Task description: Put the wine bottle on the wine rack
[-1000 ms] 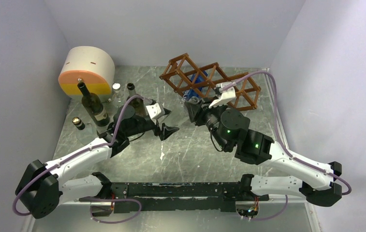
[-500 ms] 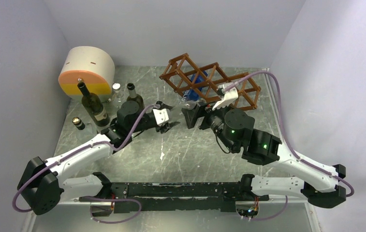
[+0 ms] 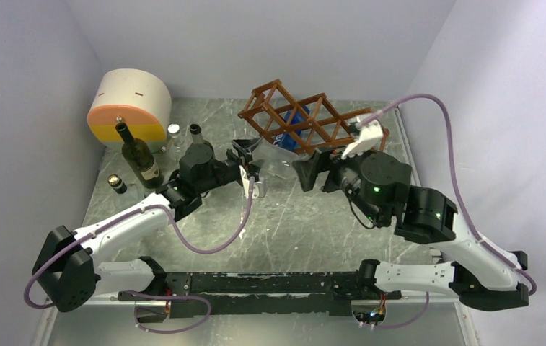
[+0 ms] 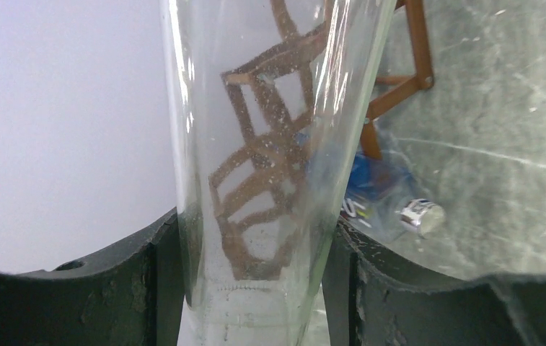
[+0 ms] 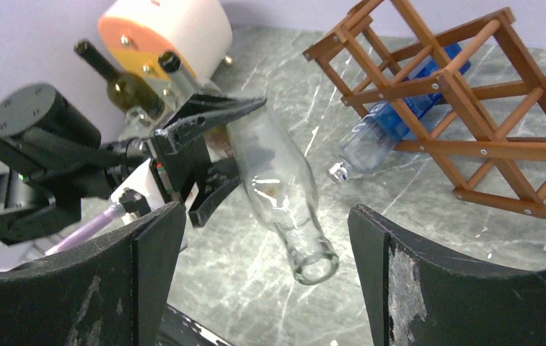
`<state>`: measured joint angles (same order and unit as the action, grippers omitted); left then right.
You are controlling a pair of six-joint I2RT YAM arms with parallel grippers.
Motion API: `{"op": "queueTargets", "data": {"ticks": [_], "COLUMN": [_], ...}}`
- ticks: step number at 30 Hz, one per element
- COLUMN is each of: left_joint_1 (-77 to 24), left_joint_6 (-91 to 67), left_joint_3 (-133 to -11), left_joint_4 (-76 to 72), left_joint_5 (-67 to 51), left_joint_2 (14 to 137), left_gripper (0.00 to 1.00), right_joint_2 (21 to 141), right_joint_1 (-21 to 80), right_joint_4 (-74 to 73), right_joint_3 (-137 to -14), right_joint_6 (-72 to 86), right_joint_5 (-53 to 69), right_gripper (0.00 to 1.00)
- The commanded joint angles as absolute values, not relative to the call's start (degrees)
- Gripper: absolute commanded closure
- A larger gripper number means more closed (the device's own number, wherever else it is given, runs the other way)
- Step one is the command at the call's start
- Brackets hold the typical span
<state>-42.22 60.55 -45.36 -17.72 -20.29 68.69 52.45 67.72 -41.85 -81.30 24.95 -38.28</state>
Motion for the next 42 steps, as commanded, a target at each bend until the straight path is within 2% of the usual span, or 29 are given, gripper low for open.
{"op": "queueTargets", "data": {"ticks": [1, 5, 8, 10, 16, 25, 34, 42], "left_joint_1": [-42.3, -42.3, -42.3, -42.3, -42.2, -42.2, -42.1, -42.1], "left_joint_6": [70.4, 74.1, 75.0, 74.9, 75.1, 75.7, 74.3, 74.8], "left_joint_3": [-47.0, -47.8, -47.3, -46.4, -45.9, -46.9, -47.9, -49.4], "left_joint_4": [-25.8, -25.1, -26.0, -26.7, -25.7, -24.3, -21.9, -19.1], "left_joint_5": [-19.0, -19.2, -18.5, -18.7, -19.2, -17.8, -18.8, -19.6], "left_joint_2": [69.3, 69.7, 69.2, 68.6, 68.0, 68.1, 68.4, 68.2], "left_gripper": [0.93, 0.93, 0.93, 0.93, 0.93, 0.93, 0.93, 0.93], "right_joint_2": [60.1, 65.7, 69.0, 70.4, 71.6, 71.9, 71.4, 72.7], "right_joint_1": [67.7, 62.2, 48.9, 44.8, 44.3, 44.3, 44.3, 44.3], "right_joint_4": [-46.6, -49.2, -49.9, -49.7, -48.2, -47.0, -45.7, -45.0], "right_joint_3": [-85.7, -89.1, -90.7, -90.0, -87.8, -84.3, -80.7, -80.2], "right_joint_6": [19.6, 16.3, 13.2, 11.5, 9.2, 9.9, 10.2, 9.8], "right_joint_5": [-33.5, -29.5, -14.7, -10.1, 0.4, 3.2, 3.7, 3.0], "right_gripper": [0.12, 0.12, 0.12, 0.12, 0.12, 0.12, 0.30, 0.31]}}
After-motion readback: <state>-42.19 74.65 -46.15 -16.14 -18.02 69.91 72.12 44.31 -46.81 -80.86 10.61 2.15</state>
